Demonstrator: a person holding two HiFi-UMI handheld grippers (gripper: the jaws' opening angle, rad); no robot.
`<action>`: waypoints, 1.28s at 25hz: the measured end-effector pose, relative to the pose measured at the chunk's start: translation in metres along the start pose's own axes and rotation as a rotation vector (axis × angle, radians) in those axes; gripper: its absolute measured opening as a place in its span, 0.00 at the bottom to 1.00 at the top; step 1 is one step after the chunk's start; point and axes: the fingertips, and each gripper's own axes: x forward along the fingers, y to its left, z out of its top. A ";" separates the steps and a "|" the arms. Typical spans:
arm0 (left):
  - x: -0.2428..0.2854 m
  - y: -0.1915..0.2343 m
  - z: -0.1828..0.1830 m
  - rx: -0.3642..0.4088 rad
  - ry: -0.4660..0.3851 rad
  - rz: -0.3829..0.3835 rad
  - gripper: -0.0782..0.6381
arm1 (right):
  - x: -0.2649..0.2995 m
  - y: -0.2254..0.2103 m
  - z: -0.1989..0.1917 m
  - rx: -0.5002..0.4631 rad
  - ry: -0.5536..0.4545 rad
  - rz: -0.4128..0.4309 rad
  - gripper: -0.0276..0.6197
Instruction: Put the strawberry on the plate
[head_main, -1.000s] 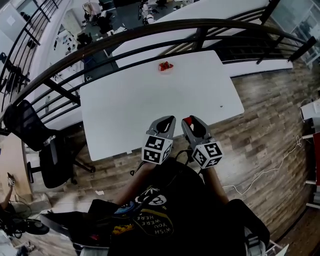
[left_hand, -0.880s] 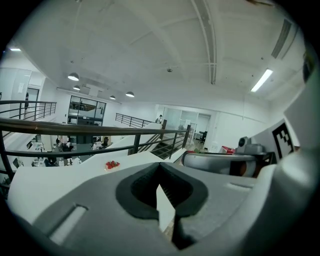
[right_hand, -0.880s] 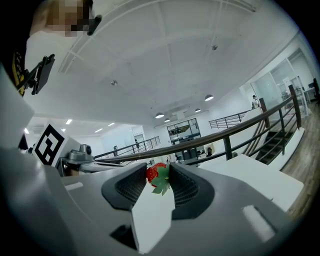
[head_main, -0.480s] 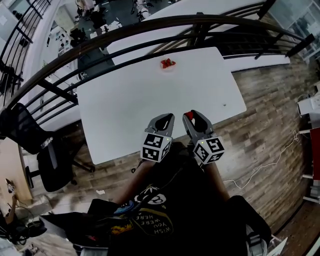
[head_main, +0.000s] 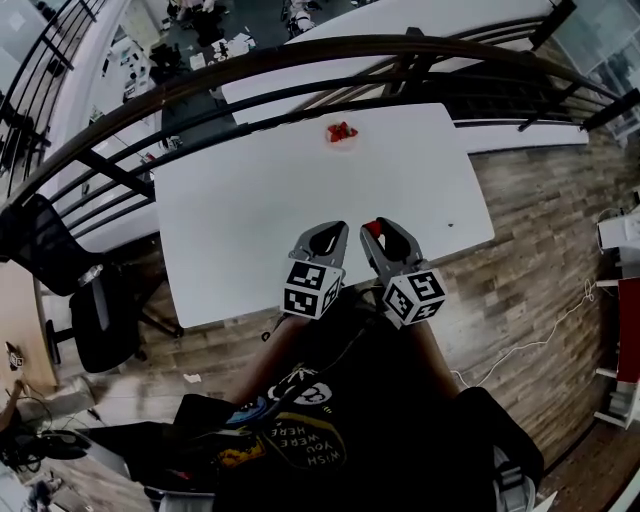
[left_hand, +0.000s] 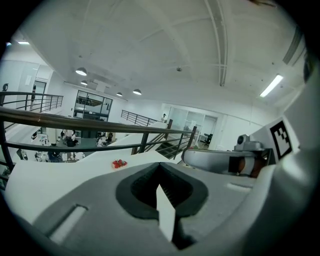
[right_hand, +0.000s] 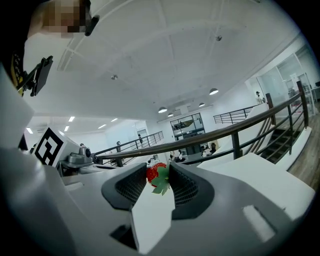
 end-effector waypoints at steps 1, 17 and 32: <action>0.006 0.000 0.004 0.000 -0.001 0.004 0.11 | 0.003 -0.004 0.002 0.000 0.002 0.010 0.27; 0.071 0.023 0.026 -0.005 0.028 0.165 0.11 | 0.052 -0.075 0.021 0.024 0.031 0.163 0.27; 0.102 0.071 0.023 -0.054 0.062 0.147 0.11 | 0.100 -0.098 0.011 0.021 0.089 0.113 0.27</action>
